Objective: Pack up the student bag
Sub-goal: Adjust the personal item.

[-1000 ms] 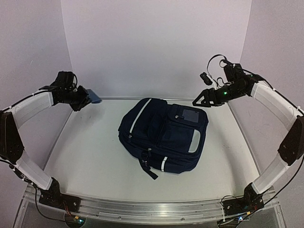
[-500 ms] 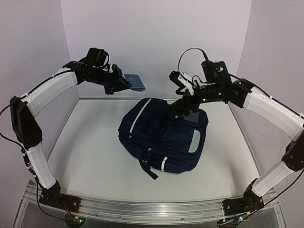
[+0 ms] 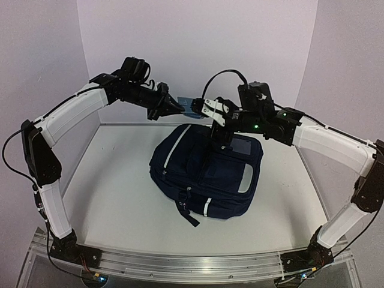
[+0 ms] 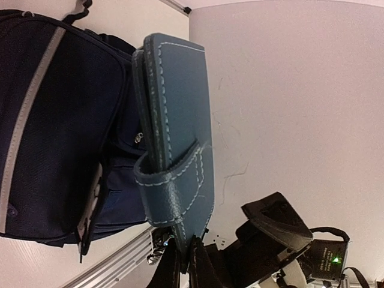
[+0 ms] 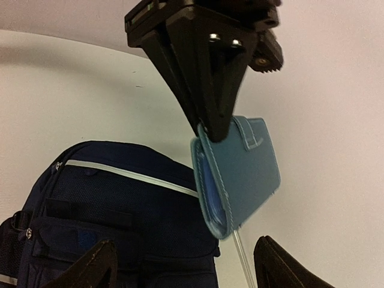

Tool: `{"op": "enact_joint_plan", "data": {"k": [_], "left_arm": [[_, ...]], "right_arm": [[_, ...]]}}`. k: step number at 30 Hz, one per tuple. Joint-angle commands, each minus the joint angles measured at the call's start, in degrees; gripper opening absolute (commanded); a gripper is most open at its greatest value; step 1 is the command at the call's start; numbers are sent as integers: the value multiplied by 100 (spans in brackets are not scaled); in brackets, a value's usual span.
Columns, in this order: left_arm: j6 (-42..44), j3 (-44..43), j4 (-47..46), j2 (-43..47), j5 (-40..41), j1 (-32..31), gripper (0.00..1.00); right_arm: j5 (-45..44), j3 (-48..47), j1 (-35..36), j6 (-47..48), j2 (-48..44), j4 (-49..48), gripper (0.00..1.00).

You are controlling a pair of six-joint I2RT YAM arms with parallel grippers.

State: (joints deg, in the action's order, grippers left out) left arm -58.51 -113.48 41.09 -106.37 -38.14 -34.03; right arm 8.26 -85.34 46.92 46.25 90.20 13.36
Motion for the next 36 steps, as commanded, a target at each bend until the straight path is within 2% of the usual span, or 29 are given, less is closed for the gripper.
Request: {"op": "enact_joint_plan", "data": {"k": [1, 7, 9, 15, 19, 20, 21, 22, 24, 27, 29, 31, 36], "left_arm": [[-120, -394, -31, -64, -330, -96, 0], [-150, -454, -2, -189, -580, -275, 0], [-157, -418, 3, -175, -621, -289, 0], [-206, -369, -101, -121, -736, -296, 0], [-234, -312, -207, -111, -747, -299, 1], [-236, -300, -251, -106, -748, -297, 7], [-191, -327, -259, -103, -730, -297, 21], [-17, -391, -191, -70, -637, -297, 30], [296, -555, -51, 95, -190, -275, 50], [711, -404, -171, 568, 673, -217, 85], [878, -129, -388, 894, 947, -184, 91], [955, 216, -569, 1123, 1135, -154, 93], [1005, 1177, -1590, 1496, 886, -156, 99]], "right_arm": [[-335, -133, 128, 422, 214, -485, 77], [-816, -74, 225, 862, 399, -762, 70], [-956, -13, 245, 986, 419, -860, 63], [-1292, 153, 250, 1437, 471, -1131, 34], [-1223, 186, 253, 1442, 407, -1169, 5], [-1167, 188, 250, 1388, 371, -1169, 0], [-1122, 164, 250, 1263, 329, -1155, 0], [-1061, 83, 248, 1028, 288, -1092, 0], [-909, -134, 208, 429, 169, -868, 0], [-323, -750, 12, -767, 7, -148, 0], [147, -1085, -189, -1693, -70, 166, 0], [779, -1208, -471, -2617, -195, 350, 0], [2434, -1640, -1306, -5282, -117, 357, 0]]}}
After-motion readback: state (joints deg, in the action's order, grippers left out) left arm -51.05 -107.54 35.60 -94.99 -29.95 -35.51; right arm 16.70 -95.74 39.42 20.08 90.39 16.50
